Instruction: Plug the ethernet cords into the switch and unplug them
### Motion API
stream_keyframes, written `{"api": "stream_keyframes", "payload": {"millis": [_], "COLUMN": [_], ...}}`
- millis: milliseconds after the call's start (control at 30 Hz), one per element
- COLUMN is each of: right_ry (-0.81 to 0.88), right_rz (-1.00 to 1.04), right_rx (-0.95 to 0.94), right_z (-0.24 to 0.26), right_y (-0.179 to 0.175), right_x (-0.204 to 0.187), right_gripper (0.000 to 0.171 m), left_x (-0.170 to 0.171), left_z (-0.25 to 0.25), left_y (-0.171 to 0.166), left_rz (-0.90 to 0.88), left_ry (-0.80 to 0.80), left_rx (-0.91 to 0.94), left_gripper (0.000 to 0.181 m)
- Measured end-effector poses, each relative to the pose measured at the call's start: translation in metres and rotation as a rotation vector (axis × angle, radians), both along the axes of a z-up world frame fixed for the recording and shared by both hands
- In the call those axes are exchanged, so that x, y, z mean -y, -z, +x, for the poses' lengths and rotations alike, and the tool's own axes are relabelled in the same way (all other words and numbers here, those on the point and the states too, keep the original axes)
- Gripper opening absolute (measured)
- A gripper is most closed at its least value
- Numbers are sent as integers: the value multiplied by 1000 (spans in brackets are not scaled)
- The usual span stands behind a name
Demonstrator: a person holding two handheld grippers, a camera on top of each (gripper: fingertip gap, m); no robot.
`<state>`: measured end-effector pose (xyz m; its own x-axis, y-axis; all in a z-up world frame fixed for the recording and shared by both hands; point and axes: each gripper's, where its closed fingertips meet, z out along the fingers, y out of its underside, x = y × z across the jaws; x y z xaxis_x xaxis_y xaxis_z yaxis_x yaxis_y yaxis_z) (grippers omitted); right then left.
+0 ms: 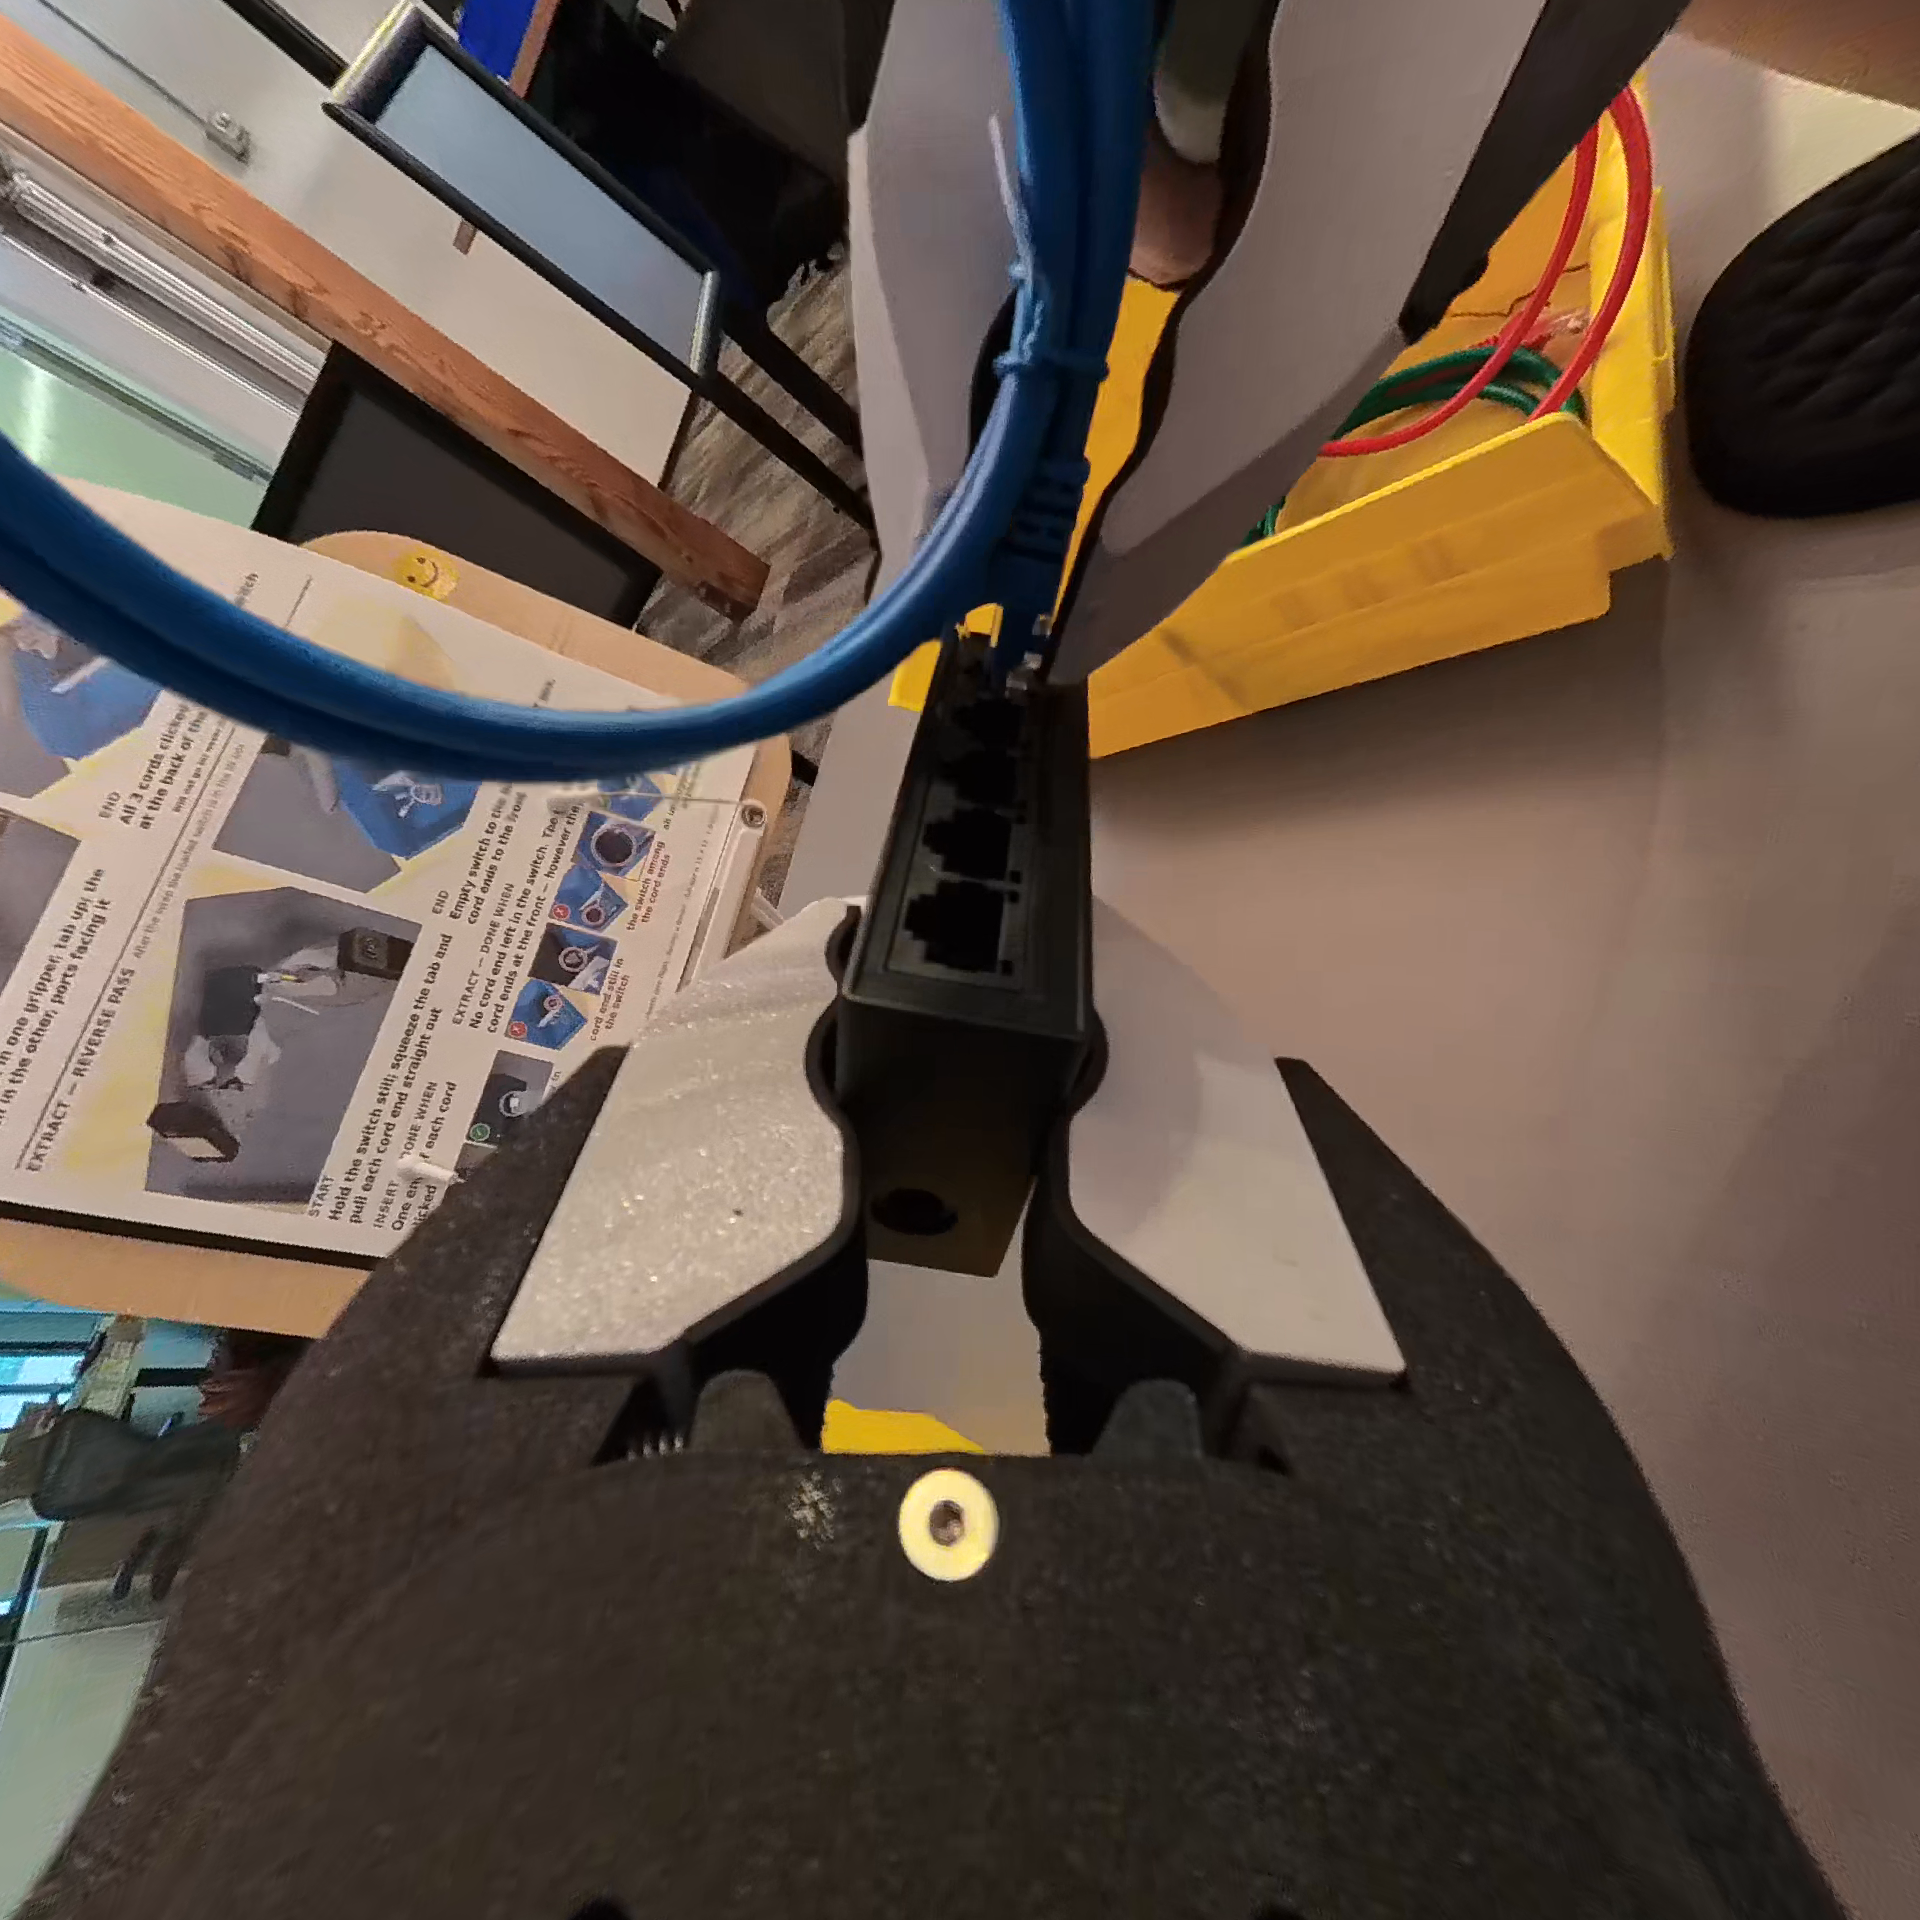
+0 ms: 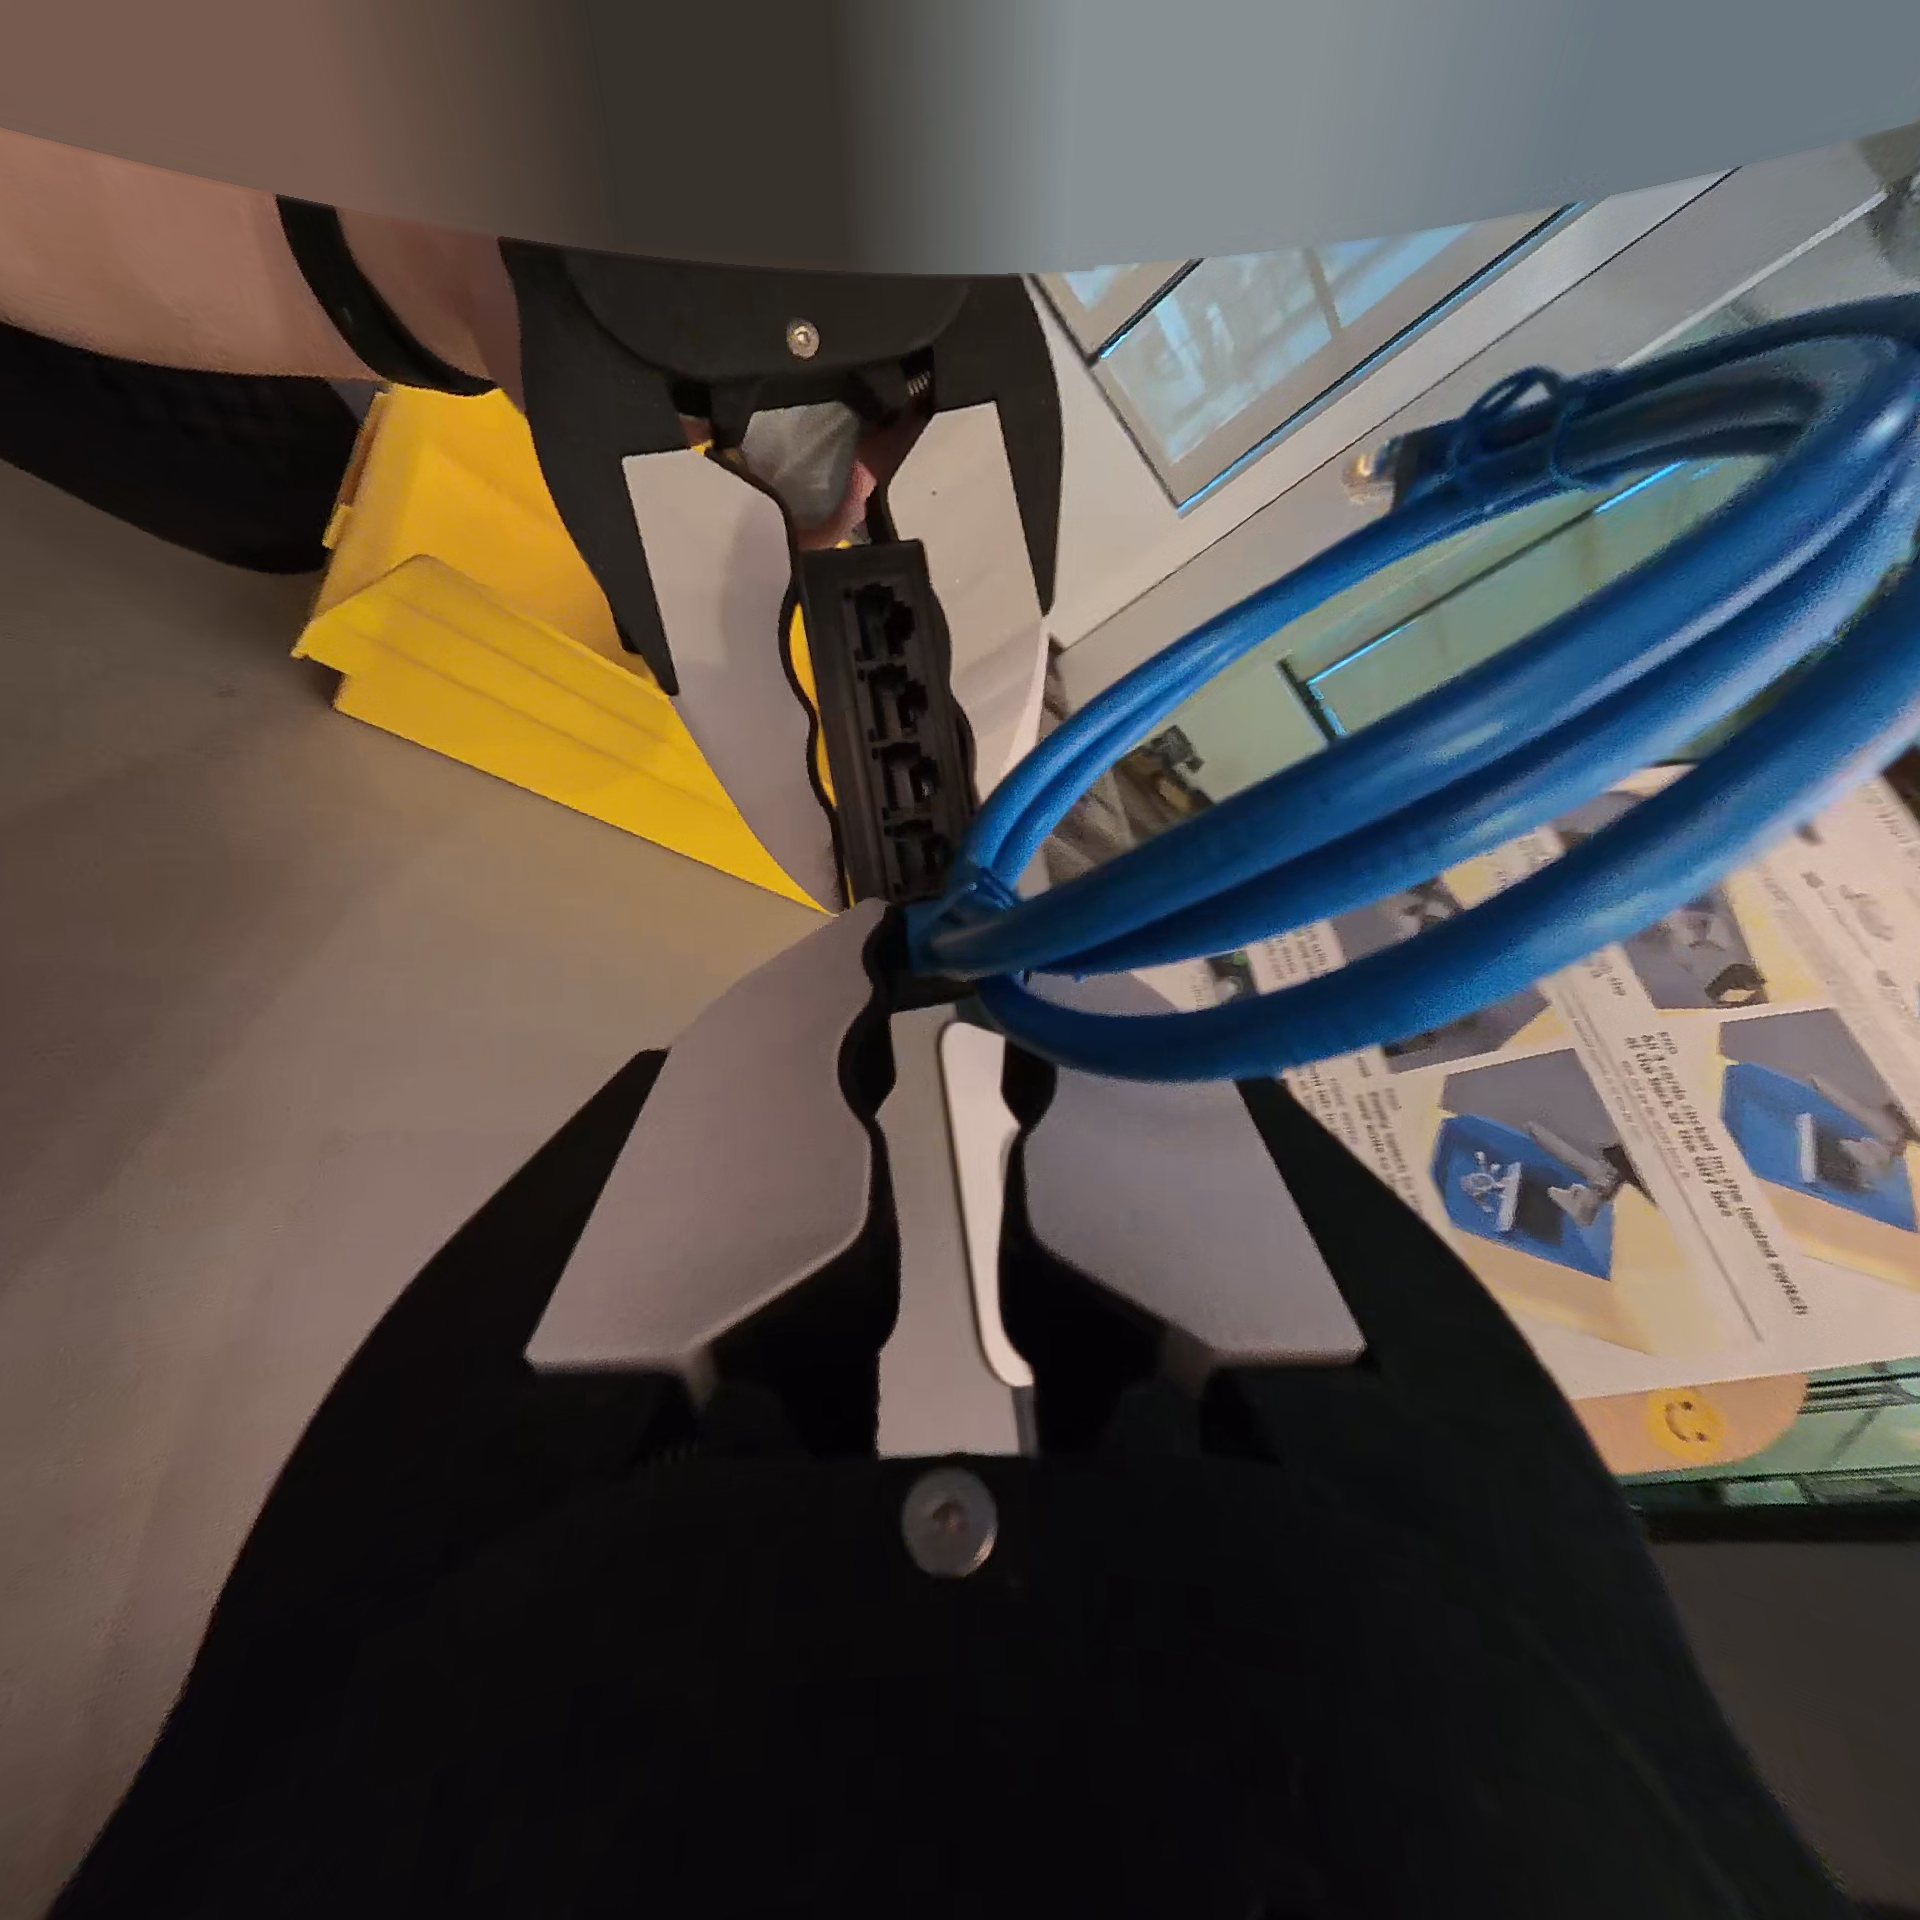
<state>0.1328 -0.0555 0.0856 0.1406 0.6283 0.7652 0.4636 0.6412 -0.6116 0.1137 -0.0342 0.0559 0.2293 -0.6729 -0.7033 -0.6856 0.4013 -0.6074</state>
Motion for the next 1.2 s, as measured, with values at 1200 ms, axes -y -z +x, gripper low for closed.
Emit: {"api": "stream_keyframes", "payload": {"millis": [1200], "right_ry": [55], "right_rz": [-252], "right_rx": [146], "right_z": [9], "right_y": [49], "right_x": [-21], "right_gripper": [16], "left_x": [-26], "left_z": [0], "left_y": [37], "left_rz": [5], "left_ry": [-59], "left_rx": [-131], "left_gripper": [35]}}
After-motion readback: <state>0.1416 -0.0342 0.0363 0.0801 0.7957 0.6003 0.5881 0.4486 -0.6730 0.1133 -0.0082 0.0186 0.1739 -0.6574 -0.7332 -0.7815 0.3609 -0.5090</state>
